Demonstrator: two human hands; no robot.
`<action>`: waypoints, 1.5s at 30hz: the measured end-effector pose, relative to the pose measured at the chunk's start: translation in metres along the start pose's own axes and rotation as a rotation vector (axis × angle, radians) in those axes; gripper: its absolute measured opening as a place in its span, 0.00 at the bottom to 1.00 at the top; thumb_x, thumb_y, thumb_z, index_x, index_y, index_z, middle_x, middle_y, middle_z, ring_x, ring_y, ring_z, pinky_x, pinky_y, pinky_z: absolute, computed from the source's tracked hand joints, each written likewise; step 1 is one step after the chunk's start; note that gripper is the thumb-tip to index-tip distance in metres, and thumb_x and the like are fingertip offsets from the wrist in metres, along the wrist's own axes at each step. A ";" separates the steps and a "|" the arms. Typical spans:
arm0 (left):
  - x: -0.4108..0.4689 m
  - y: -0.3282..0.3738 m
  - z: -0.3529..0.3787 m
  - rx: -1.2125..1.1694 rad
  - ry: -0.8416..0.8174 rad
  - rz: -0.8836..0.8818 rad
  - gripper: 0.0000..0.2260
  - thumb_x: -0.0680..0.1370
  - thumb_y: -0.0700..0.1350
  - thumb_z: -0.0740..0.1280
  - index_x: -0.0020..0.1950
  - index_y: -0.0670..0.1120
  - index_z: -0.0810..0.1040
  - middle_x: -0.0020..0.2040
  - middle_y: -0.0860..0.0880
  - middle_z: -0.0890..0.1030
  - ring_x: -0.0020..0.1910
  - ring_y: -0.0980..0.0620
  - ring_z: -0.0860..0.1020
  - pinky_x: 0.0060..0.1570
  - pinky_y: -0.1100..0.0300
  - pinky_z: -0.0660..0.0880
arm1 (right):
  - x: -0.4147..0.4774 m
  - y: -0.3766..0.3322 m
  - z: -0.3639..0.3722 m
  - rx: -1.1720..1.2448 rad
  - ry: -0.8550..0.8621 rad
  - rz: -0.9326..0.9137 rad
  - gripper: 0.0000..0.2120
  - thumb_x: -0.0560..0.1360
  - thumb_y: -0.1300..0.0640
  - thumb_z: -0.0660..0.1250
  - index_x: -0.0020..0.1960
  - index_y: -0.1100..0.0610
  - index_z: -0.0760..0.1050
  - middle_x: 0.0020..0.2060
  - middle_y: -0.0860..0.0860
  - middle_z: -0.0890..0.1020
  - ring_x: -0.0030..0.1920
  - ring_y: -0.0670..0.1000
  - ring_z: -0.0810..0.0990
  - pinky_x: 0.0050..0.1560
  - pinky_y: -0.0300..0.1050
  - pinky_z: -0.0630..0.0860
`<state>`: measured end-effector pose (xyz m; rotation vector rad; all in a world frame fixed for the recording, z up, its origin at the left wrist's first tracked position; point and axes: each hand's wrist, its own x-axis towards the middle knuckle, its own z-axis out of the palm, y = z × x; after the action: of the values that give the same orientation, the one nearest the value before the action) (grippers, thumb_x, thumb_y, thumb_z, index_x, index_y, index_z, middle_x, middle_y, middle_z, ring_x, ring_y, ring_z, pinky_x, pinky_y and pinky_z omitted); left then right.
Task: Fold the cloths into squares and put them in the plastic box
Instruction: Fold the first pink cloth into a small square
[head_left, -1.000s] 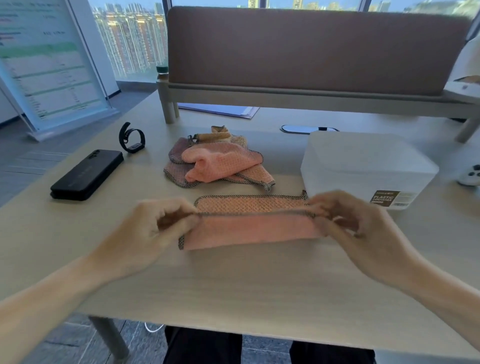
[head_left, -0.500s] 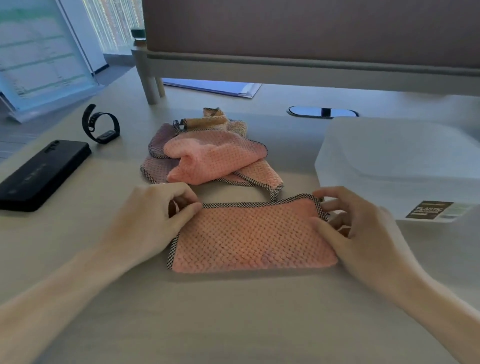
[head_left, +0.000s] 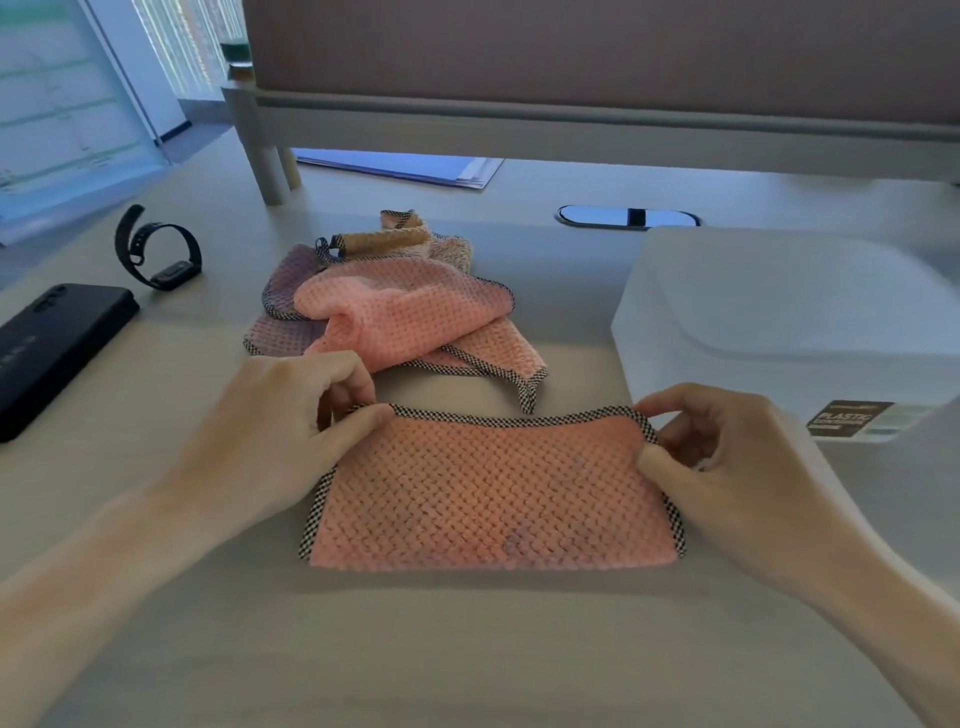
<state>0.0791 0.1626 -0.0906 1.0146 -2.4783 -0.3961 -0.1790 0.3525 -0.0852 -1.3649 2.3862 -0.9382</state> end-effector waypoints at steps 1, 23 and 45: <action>0.000 0.000 0.002 0.015 -0.018 -0.010 0.07 0.73 0.53 0.76 0.40 0.56 0.80 0.33 0.60 0.80 0.39 0.61 0.78 0.36 0.67 0.71 | -0.002 0.001 0.002 -0.053 0.009 -0.010 0.09 0.70 0.54 0.73 0.46 0.41 0.80 0.32 0.37 0.83 0.36 0.36 0.81 0.38 0.32 0.73; -0.050 0.043 0.035 0.326 -0.337 0.062 0.40 0.75 0.71 0.34 0.83 0.52 0.35 0.83 0.54 0.37 0.80 0.58 0.34 0.77 0.60 0.33 | -0.032 0.007 0.030 -0.563 -0.291 -0.255 0.48 0.70 0.22 0.29 0.81 0.50 0.30 0.81 0.44 0.35 0.78 0.41 0.31 0.77 0.39 0.33; -0.013 0.021 -0.034 -0.317 -0.520 -0.348 0.07 0.78 0.49 0.73 0.50 0.47 0.80 0.45 0.51 0.86 0.42 0.55 0.84 0.40 0.60 0.78 | -0.064 -0.039 0.065 -0.492 -0.362 -0.425 0.42 0.75 0.25 0.38 0.82 0.45 0.36 0.82 0.44 0.39 0.80 0.50 0.32 0.80 0.60 0.38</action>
<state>0.0914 0.1831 -0.0565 1.3336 -2.5323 -1.2598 -0.0859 0.3648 -0.1168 -2.0661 2.1573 -0.1345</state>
